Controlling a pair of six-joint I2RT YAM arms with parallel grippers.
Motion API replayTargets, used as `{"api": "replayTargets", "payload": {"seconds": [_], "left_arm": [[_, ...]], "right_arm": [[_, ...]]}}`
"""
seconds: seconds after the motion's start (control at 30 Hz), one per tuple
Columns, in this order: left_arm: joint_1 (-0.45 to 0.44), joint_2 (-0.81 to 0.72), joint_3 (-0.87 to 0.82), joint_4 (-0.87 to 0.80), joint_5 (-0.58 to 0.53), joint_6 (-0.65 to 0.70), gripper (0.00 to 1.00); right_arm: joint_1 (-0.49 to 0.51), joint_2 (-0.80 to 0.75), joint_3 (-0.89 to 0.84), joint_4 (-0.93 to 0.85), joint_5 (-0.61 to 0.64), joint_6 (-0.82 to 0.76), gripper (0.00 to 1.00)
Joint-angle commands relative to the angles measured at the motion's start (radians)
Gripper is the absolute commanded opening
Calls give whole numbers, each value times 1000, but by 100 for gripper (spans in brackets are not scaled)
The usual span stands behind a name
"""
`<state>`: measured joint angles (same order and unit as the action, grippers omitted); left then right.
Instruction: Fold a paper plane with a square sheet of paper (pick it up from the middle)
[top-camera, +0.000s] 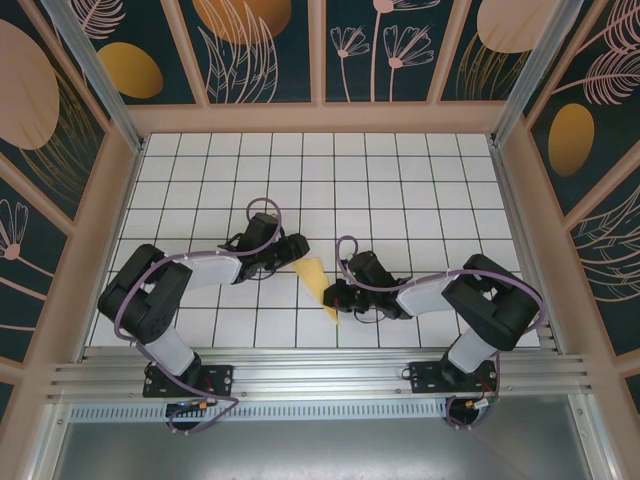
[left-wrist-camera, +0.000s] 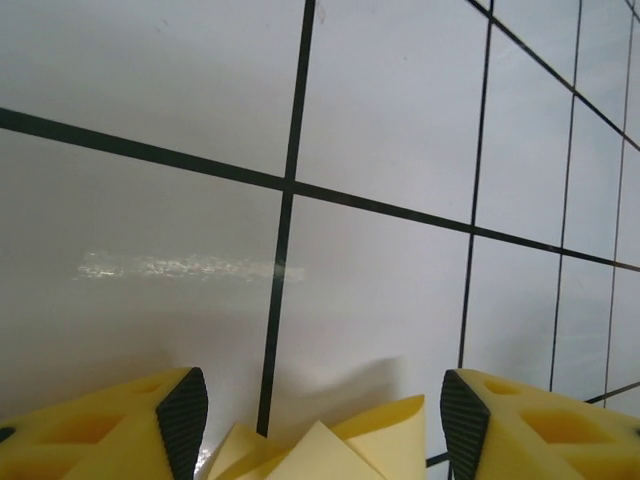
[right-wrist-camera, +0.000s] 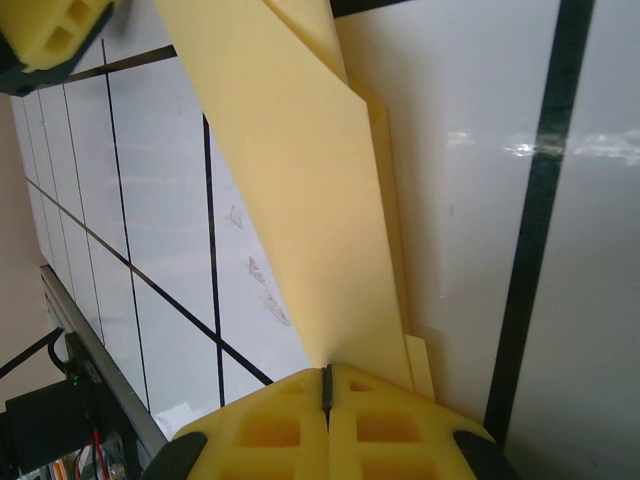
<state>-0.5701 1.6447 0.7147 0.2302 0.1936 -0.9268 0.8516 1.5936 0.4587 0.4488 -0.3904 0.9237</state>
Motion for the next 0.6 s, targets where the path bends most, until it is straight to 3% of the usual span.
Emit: {"api": "replayTargets", "payload": {"seconds": [0.0, 0.2, 0.37, 0.57], "left_arm": [[-1, -77, 26, -54, 13, 17, 67], [-43, -149, 2, -122, -9, -78, 67], [-115, -169, 22, -269, -146, -152, 68], [-178, -150, 62, -347, -209, -211, 73]], "right_arm": [[13, -8, -5, -48, 33, 32, 1], [66, -70, 70, -41, 61, 26, 6], [75, -245, 86, -191, 187, -42, 14], [16, -479, -16, -328, 325, -60, 28]]}}
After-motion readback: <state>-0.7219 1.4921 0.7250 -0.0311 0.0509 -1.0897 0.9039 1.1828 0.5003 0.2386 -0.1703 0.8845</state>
